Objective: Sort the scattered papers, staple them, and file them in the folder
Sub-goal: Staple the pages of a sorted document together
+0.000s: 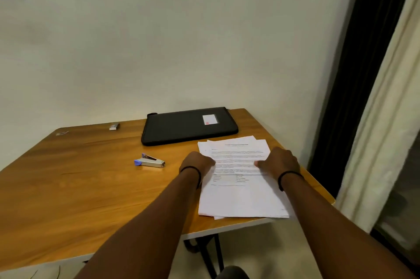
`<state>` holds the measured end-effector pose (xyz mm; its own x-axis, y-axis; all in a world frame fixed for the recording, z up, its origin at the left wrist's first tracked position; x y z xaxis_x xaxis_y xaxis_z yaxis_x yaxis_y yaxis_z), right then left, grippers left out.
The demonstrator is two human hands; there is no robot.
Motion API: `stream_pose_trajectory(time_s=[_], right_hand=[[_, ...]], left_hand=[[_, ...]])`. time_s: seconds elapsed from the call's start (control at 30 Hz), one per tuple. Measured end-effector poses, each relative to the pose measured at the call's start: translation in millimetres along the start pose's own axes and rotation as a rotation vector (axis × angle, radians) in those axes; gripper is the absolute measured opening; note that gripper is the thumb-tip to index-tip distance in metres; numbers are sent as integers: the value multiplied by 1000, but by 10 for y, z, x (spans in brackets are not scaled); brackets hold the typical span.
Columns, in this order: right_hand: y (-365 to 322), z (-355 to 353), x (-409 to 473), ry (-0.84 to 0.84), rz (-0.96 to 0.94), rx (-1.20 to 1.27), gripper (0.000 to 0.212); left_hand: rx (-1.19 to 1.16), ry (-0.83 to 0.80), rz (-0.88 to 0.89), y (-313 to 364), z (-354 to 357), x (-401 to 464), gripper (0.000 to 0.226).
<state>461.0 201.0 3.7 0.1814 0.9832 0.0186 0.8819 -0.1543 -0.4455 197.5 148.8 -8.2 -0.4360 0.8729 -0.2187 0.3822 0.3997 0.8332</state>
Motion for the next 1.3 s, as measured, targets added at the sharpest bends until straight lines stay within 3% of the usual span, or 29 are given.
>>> stream_pose_trajectory(time_s=[0.1, 0.17, 0.3, 0.4, 0.47, 0.57, 0.63, 0.7, 0.77, 0.9, 1.03, 1.13, 1.3], right_hand=[[21, 66, 89, -64, 24, 92, 53], [3, 103, 114, -103, 1, 120, 51], [11, 143, 101, -139, 11, 186, 42], [33, 222, 76, -129, 14, 311, 48], [-117, 219, -22, -144, -55, 679, 47], [-626, 160, -332, -378, -255, 1385, 71], [-1071, 18, -619, -488, -435, 1494, 59], [-1433, -114, -805, -429, -524, 1539, 45], [-1828, -281, -1014, -268, -600, 1521, 39], [-2676, -484, -1594, -128, -781, 1457, 33], [-3227, -44, -1980, -254, -772, 1474, 33], [-3405, 712, -2178, -416, -673, 1406, 34], [-3447, 1401, -2306, -523, -540, 1337, 28]], left_hand=[[-106, -38, -60, -57, 15, 60, 21], [-224, -98, -81, -79, 71, 36, 9], [-393, -121, -82, -128, 93, 3, 25], [-570, -185, -43, -126, 44, -62, 30], [-647, -211, 69, -71, -133, -119, 32], [-730, -265, 299, 83, -523, -265, 39], [-725, -273, 467, 216, -904, -405, 39], [-641, -166, 598, 316, -1389, -537, 35], [-566, -2, 682, 332, -1966, -664, 35], [-547, 244, 744, 159, -2988, -869, 19], [-578, 331, 623, -446, -3513, -885, 23], [-629, 291, 475, -1168, -3532, -818, 24], [-678, 239, 379, -1774, -3475, -690, 28]])
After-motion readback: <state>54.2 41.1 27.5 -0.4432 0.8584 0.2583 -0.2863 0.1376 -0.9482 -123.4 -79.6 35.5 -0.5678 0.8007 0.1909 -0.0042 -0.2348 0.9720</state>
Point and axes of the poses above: each hand's wrist, its own x-axis towards the middle knuckle, its own z-axis out of the palm, y = z × x, the point moved 9 cm from there along x, towards the middle knuckle
